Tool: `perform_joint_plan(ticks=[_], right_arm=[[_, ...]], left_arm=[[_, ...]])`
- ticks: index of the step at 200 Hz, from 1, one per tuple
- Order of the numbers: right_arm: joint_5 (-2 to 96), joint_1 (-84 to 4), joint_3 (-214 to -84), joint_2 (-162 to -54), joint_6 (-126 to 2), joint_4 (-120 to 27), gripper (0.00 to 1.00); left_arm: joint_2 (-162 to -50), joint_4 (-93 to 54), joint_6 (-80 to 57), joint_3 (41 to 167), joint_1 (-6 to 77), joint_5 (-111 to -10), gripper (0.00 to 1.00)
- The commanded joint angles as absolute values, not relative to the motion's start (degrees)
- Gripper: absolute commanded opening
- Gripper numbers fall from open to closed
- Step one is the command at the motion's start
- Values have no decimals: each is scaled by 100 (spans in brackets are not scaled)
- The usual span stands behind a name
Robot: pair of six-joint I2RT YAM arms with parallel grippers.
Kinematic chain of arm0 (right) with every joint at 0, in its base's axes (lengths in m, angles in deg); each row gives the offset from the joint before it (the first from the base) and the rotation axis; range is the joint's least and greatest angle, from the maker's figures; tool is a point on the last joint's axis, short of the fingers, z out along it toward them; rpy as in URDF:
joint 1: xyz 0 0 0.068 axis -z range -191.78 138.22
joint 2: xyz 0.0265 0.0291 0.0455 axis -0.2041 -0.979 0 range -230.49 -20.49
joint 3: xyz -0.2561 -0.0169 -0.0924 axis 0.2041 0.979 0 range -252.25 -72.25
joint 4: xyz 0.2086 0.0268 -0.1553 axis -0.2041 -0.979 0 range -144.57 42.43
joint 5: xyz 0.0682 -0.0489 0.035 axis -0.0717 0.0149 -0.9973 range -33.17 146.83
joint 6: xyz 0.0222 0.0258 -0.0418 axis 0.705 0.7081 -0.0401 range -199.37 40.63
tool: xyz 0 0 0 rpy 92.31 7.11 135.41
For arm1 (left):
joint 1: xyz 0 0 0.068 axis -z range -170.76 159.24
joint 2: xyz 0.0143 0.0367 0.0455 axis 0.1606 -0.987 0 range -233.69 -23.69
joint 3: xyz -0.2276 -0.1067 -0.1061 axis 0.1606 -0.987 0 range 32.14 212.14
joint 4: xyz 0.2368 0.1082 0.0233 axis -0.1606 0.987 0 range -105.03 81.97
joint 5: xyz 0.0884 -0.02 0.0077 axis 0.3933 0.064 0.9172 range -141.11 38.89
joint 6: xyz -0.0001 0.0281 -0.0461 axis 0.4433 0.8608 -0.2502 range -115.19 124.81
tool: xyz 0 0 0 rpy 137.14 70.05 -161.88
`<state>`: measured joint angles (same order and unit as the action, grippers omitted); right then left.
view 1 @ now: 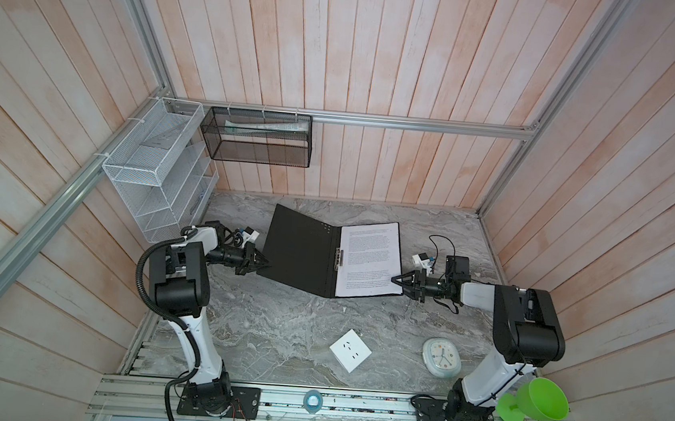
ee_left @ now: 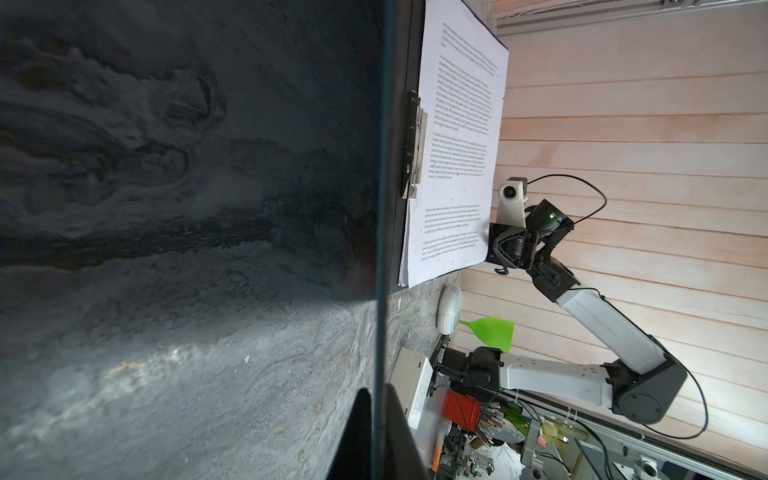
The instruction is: Put the files into the folder
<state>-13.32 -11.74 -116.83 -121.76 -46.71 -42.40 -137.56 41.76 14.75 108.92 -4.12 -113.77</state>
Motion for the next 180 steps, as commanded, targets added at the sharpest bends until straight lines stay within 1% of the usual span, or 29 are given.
perform_joint_plan(ticks=[1, 13, 34, 63, 96, 142, 161, 180], right_arm=[[-1047, -1176, -11642, -12288, -4848, -4526, 43], [-949, -1177, -11658, -12310, -4873, -4700, 47], [-405, -1178, -11770, -12332, -5101, -5212, 53], [313, -1169, -11981, -12282, -5416, -5975, 54], [1277, -1151, -12206, -12053, -5424, -6628, 54], [1554, -1120, -12445, -11287, -5174, -6753, 54], [1388, -1158, -12650, -11067, -5019, -6663, 54], [1086, -1272, -12887, -11069, -4841, -6468, 53]], left_arm=[[-13602, 4312, 1621, 11104, -431, -11352, 10], [-13602, 4355, 1632, 11157, -435, -11353, 10], [-13594, 4475, 1658, 11299, -436, -11396, 10], [-13571, 4714, 1711, 11575, -428, -11490, 10], [-13509, 4874, 1723, 11802, -370, -11518, 10], [-13343, 5091, 1823, 12049, -172, -11505, 9], [-13219, 5243, 1959, 12184, -20, -11467, 10], [-13082, 5404, 2066, 12329, 168, -11477, 10]])
